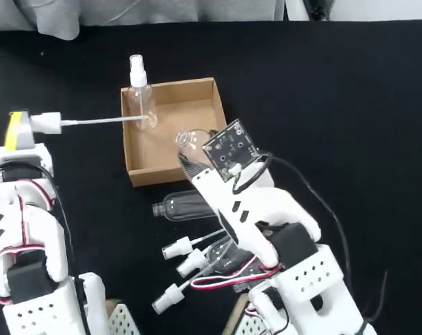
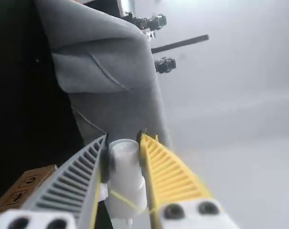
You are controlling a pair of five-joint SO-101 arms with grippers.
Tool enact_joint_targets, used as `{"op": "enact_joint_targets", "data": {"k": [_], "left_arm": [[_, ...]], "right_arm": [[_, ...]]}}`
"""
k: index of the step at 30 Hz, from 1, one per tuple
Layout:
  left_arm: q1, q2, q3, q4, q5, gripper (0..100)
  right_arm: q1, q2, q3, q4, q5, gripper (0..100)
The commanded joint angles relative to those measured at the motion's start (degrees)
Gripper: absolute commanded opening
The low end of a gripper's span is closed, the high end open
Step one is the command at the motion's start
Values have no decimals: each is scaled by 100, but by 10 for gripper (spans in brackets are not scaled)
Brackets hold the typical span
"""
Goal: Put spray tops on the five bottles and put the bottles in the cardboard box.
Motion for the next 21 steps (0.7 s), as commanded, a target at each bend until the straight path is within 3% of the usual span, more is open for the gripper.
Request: {"op": "enact_joint_targets", "data": {"k": [1, 10, 16, 21], "left_arm": [[154, -176, 31, -79, -105, 30], [171, -826, 356, 0, -105, 30], [804, -1486, 374, 519, -413, 30], [892, -1767, 409, 686, -440, 30]], "right_arm": [[-158, -180, 136, -440, 316, 21], [-132, -145, 330, -607, 527, 21], [-132, -145, 655, -967, 677, 21], [-132, -154, 752, -1073, 677, 21]]}}
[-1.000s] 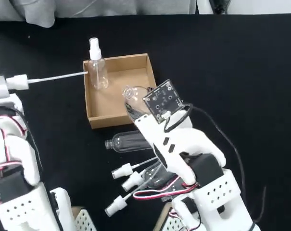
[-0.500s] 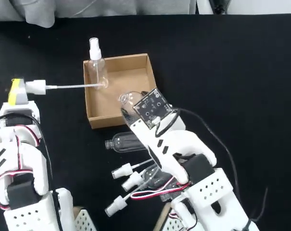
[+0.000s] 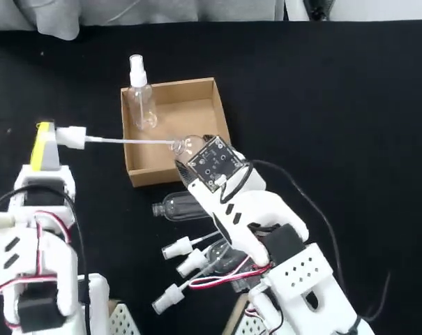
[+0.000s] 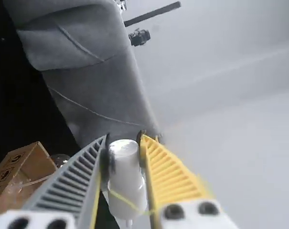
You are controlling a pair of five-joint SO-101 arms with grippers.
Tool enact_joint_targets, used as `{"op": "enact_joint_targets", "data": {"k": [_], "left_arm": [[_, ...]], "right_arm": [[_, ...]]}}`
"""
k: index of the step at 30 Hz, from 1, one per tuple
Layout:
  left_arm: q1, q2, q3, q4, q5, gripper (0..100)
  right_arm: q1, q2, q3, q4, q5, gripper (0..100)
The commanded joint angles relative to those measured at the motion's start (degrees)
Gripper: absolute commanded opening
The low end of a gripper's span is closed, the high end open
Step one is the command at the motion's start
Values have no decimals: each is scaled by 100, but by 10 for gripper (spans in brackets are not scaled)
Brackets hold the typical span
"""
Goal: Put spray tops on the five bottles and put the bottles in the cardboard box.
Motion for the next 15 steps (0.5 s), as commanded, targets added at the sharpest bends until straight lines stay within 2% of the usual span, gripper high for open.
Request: {"op": "enact_joint_targets", "data": {"k": [1, 15], "left_arm": [[119, -132, -13, 70, -88, 30], [110, -167, 330, 26, -97, 30]], "right_arm": [[-62, -163, -40, -211, 53, 21], [-88, -180, -31, -193, 9, 21]]}}
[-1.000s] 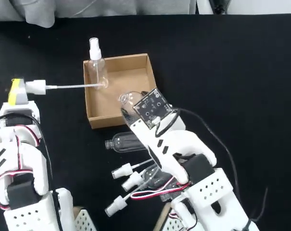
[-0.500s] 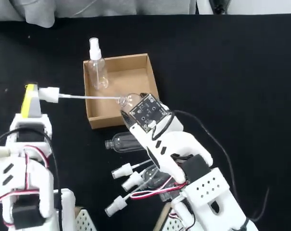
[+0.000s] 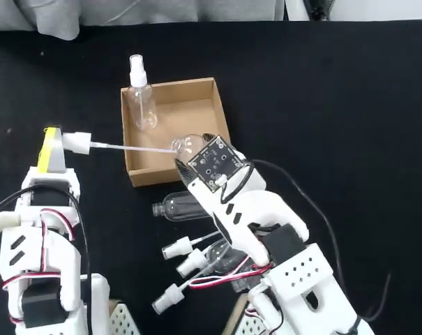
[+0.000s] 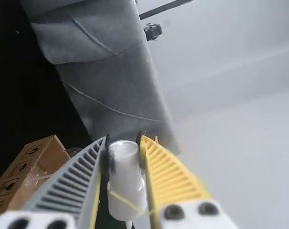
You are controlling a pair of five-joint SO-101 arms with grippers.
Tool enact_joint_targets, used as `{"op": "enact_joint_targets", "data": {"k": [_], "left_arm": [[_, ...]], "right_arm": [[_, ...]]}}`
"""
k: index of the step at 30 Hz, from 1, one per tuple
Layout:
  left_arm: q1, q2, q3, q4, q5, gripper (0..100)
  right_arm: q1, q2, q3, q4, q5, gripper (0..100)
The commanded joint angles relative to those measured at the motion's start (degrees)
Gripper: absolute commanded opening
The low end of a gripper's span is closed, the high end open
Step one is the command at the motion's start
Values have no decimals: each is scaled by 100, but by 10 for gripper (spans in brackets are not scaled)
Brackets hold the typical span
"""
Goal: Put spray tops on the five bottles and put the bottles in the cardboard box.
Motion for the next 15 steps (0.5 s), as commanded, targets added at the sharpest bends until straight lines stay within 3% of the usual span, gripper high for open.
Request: {"op": "enact_joint_targets", "data": {"k": [1, 15], "left_arm": [[57, -35, -84, -26, -53, 30], [48, -53, -251, -26, 0, 30]], "right_arm": [[-97, -180, -31, -193, 9, 21], [-97, -145, -22, -193, 35, 21]]}}
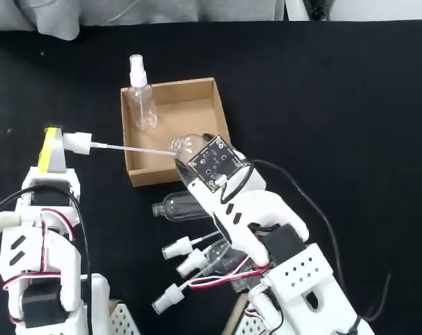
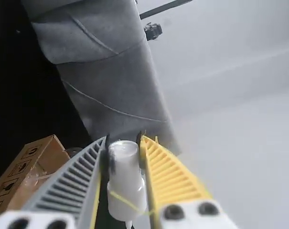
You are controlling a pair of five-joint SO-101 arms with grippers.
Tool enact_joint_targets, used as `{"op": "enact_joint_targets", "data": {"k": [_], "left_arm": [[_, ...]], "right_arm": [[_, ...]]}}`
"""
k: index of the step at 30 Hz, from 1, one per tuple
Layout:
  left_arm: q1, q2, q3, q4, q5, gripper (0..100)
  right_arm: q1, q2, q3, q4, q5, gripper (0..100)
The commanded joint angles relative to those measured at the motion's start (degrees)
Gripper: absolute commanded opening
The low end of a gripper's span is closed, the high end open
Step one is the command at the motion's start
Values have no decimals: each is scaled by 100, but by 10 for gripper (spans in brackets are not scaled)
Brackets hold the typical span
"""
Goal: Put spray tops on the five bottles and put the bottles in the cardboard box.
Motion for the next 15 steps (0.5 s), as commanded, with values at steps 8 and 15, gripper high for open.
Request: {"op": "enact_joint_targets", "data": {"k": [8, 15], "left_arm": [[-400, -35, -303, -167, 334, 30], [-479, -35, -171, -378, 352, 30]], "right_arm": [[-97, -145, -22, -193, 44, 21], [-105, -145, -22, -193, 44, 21]]}}
